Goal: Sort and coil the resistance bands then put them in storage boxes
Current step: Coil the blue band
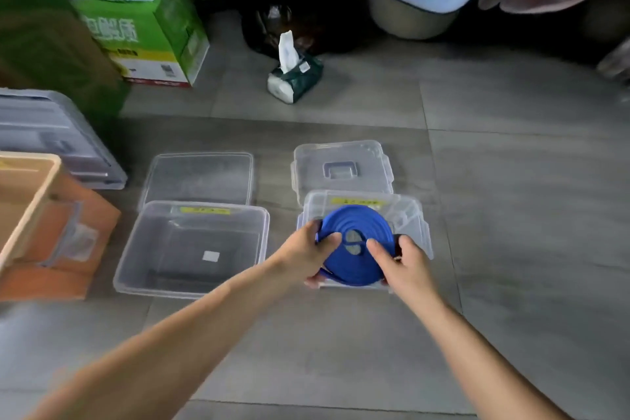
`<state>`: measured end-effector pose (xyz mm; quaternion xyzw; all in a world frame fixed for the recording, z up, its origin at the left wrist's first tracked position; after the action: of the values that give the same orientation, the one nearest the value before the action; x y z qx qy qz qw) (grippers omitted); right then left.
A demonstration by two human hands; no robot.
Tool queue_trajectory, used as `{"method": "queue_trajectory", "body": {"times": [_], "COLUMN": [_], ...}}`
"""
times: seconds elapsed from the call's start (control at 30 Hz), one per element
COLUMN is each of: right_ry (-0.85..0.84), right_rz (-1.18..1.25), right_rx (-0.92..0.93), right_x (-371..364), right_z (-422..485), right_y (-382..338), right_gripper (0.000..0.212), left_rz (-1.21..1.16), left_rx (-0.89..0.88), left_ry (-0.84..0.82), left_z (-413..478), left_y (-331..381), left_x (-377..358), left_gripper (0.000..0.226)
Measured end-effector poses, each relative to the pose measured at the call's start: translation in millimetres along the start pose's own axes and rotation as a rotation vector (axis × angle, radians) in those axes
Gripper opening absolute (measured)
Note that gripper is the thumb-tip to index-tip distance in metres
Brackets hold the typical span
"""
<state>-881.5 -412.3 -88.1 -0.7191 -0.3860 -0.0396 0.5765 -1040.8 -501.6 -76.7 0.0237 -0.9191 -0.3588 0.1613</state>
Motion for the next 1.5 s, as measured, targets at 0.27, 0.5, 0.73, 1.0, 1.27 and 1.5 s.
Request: {"method": "queue_trajectory", "body": {"times": [0.27, 0.5, 0.73, 1.0, 1.27, 1.5], "right_ry": [-0.209, -0.412, -0.376, -0.364, -0.344, -0.352], "right_rz": [-0.211, -0.281, -0.410, -0.251, -0.285, -0.534], "right_rx": [-0.058, -0.069, -0.210, -0.284, -0.280, -0.170], "right_x": [-20.1, -68.9, -73.8, -95.2, -88.3, -69.5], "right_z": [48.4, 32.4, 66.6, 68.2, 59.1, 48.0], "right_y": [8.1, 26.9, 50.9, 78.3, 77.1, 46.2], "right_gripper": [0.035, 0.030, 0.031, 0.021, 0.039, 0.048], "left_rz": [0.158, 0.290, 0.098, 0.098, 0.192, 0.335], "left_rx": [0.110, 0.235, 0.511, 0.538, 0.431, 0.424], "left_ry": [0.014, 0.011, -0.009, 0.043, 0.039, -0.100], "left_z": [52.9, 43.5, 72.4, 87.6, 80.9, 51.1], "left_y": [-2.5, -43.0, -63.5, -94.9, -83.3, -71.4], "left_x": [-11.7, -0.5, -33.1, -27.6, -25.4, -23.9], "left_gripper": [0.021, 0.030, 0.025, 0.027, 0.033, 0.033]}}
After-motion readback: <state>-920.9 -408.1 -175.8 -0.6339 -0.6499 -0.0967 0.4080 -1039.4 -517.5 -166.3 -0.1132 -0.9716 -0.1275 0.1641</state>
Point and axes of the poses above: each hand's wrist, its own z-axis towards the middle knuckle, its own x-axis out of the back of the hand, y = z × x, the point moved 10 cm from there along z, towards the middle knuckle, and after that the axes turned 6 degrees about x, right-handed, at the moved point
